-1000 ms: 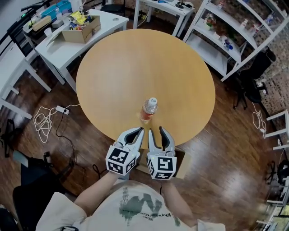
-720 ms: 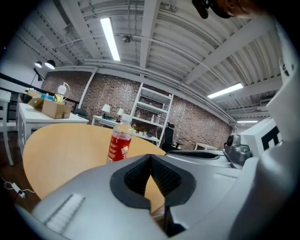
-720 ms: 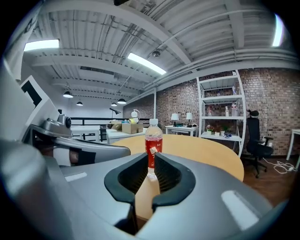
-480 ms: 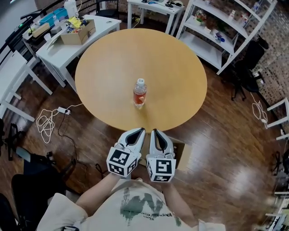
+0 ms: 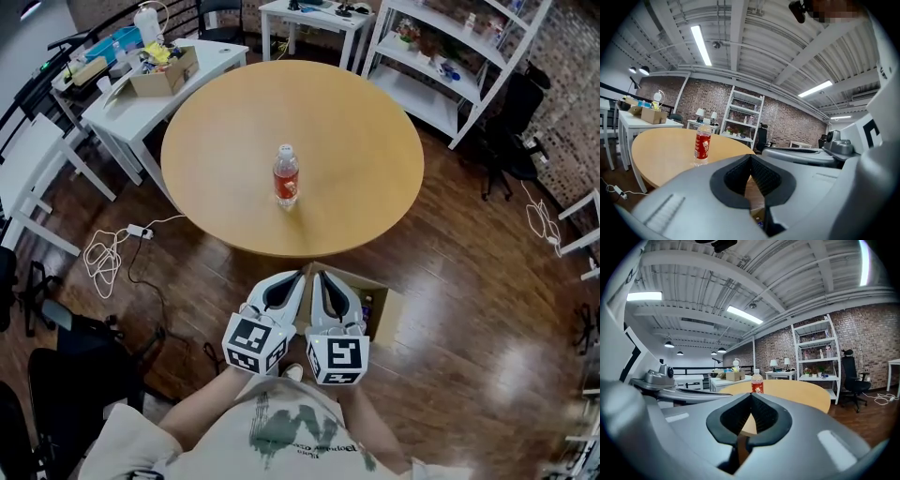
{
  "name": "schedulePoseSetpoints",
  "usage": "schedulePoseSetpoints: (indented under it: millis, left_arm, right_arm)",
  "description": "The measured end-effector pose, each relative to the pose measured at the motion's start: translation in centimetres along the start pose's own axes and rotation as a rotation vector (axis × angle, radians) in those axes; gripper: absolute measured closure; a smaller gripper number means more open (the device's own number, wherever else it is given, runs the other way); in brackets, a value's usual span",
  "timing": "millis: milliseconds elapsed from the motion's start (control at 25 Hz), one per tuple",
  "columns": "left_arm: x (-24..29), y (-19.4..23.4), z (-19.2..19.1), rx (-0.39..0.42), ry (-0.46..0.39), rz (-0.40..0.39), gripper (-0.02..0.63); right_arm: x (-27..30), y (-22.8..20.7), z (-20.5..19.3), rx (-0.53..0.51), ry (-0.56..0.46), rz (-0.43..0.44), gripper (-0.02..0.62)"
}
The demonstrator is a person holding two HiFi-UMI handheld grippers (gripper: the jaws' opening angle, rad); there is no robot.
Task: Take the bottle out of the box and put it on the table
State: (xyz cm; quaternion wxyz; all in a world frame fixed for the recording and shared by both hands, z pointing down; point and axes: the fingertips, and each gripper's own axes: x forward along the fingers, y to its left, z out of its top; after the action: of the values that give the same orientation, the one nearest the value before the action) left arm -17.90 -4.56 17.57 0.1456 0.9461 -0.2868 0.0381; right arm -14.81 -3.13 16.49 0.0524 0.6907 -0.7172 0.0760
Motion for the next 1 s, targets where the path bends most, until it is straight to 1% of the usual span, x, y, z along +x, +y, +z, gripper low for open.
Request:
schedulePoseSetpoints:
  millis: [200,360,800,1000]
  left_arm:
    - [-1.7,-1.6,0.1,0.024,-0.013,-0.012,0.611]
    - [-2.6,-2.4,-0.1,0.024,-0.014,-0.017,0.611]
    - [-3.6,-4.7,0.1,0.048,-0.024,-0.026,0.611]
    - [-4.0,-5.7,-0.1,0.055,-0.016,-0.032,0.611]
  right_arm:
    - [-1.9,0.2,0.1,0.013,-0.023,-0.002,0.597]
    - [-3.0,0.6,-0.3,0.02,-0.023,-0.002,0.597]
    - [-5.8,0.3,-0.4,0.024,-0.035,0.0,0.597]
    - [-6.6,0.2,-0.4,0.03,-0.034,0.002,0.597]
